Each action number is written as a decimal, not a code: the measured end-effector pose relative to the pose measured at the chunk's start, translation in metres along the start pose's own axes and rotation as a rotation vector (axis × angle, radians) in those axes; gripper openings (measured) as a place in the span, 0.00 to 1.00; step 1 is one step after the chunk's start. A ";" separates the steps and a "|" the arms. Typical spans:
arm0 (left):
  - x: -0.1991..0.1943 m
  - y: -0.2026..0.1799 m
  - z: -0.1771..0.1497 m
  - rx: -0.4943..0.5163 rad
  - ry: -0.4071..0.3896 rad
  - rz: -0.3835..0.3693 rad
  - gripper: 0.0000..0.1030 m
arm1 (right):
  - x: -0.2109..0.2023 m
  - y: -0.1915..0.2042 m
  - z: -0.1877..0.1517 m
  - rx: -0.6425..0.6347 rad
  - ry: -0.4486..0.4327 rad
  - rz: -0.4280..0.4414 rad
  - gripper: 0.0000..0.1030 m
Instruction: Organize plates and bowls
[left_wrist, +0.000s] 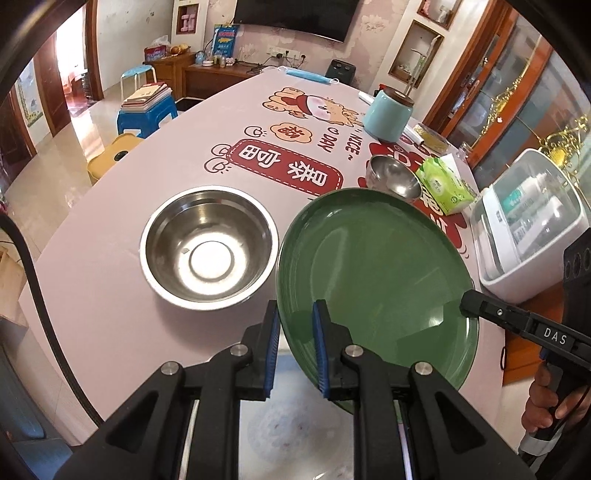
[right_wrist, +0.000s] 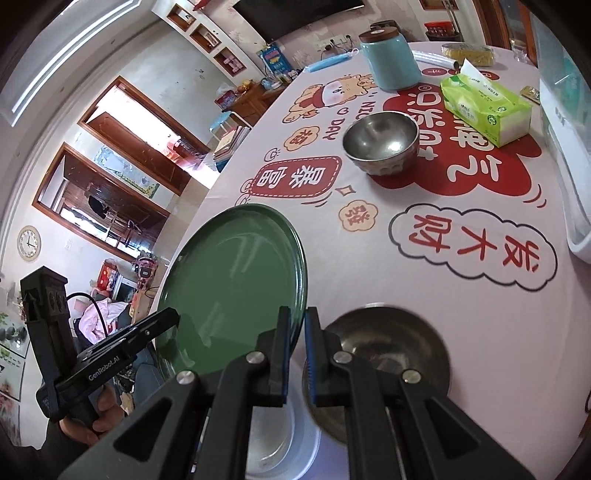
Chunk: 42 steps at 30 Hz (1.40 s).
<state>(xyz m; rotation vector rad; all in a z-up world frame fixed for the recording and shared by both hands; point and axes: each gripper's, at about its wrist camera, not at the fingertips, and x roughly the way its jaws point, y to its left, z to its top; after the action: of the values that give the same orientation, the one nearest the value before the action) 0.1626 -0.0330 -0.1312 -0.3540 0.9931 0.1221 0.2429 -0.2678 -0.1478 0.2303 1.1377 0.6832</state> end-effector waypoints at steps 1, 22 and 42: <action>-0.003 0.001 -0.003 -0.003 -0.002 -0.002 0.15 | -0.001 0.002 -0.004 0.000 -0.002 0.001 0.07; -0.030 0.043 -0.055 0.155 0.078 -0.032 0.24 | -0.005 0.058 -0.114 0.007 -0.050 -0.111 0.09; 0.012 0.058 -0.083 0.341 0.245 -0.089 0.24 | 0.027 0.080 -0.173 0.068 -0.024 -0.378 0.11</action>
<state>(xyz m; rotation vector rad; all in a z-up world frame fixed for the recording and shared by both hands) 0.0876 -0.0083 -0.1963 -0.1006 1.2157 -0.1743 0.0648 -0.2175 -0.2011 0.0761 1.1426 0.3072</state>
